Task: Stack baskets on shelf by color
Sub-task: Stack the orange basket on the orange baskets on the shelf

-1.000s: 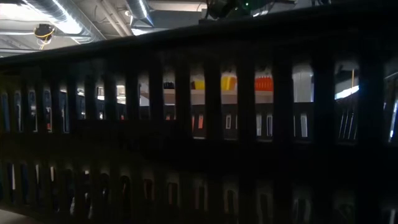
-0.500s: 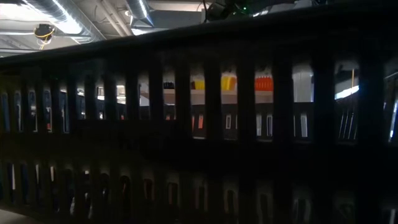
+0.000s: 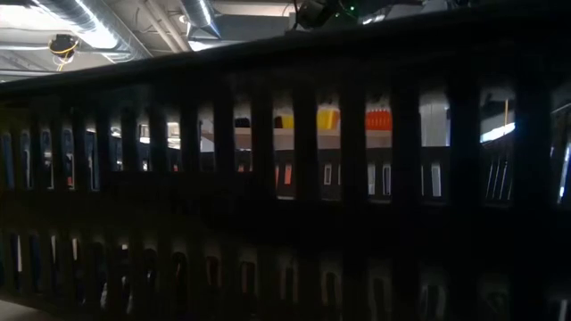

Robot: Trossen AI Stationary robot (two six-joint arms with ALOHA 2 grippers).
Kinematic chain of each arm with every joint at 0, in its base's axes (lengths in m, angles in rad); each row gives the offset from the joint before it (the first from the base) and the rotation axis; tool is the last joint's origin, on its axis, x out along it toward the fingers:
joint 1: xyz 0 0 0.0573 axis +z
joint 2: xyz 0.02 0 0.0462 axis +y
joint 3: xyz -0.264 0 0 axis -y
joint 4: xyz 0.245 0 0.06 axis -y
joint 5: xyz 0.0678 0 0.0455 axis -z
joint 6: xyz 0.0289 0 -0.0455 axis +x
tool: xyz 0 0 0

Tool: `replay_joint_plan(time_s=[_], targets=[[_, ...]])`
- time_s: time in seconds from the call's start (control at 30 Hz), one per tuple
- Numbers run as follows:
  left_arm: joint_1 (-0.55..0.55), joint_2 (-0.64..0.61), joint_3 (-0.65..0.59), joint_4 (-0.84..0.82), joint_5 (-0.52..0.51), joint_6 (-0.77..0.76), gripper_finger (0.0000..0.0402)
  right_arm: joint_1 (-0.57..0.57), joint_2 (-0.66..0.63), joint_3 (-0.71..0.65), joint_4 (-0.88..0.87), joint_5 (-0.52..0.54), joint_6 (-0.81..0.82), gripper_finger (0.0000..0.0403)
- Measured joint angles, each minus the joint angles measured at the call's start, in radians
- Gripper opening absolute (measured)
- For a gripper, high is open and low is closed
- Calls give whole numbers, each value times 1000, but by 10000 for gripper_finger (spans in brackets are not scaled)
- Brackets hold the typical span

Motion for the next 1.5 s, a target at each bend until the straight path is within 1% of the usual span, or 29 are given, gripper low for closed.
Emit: replay_joint_plan(time_s=[0.07, 0.2, 0.37, 0.43, 0.53, 0.6, 0.67, 0.8, 0.93, 1.07, 1.2, 1.3, 1.5], targets=[[0, 0, 0, -6, -12, -11, 75, 0, 0, 25, 1, 0, -2, 100], [0, 0, 0, -39, -32, -54, 75, 0, -34, 22, 11, -1, -51, 100], [0, 0, 0, -106, -35, -130, 75, 24, -78, 25, -73, -7, -167, 100], [0, 0, 0, -133, -35, -160, 75, 51, -101, 25, -126, -15, -250, 100], [0, 0, 0, -175, -35, -198, 75, 101, -133, 26, -257, -51, -400, 100], [0, 0, 0, -195, -35, -208, 75, 140, -145, 26, -353, -54, -489, 100], [0, 0, 0, -214, -35, -213, 75, 177, -151, 26, -429, -54, -542, 100], [0, 0, 0, -261, -29, -262, 75, 239, -152, 19, -547, -57, -551, 100], [0, -1, -26, -306, -14, -283, 75, 301, -164, 3, -541, -87, -551, 100], [-13, -8, -86, -304, 58, -292, 75, 361, -164, 2, -541, -118, -553, 100], [-40, -40, -139, -305, 60, -306, 75, 406, -164, 2, -541, -121, -581, 100], [-67, -52, -181, -305, 67, -316, 75, 440, -160, 2, -541, -156, -613, 100], [-145, -95, -243, -295, 74, -368, 75, 509, -142, 0, -541, -159, -609, 100]])
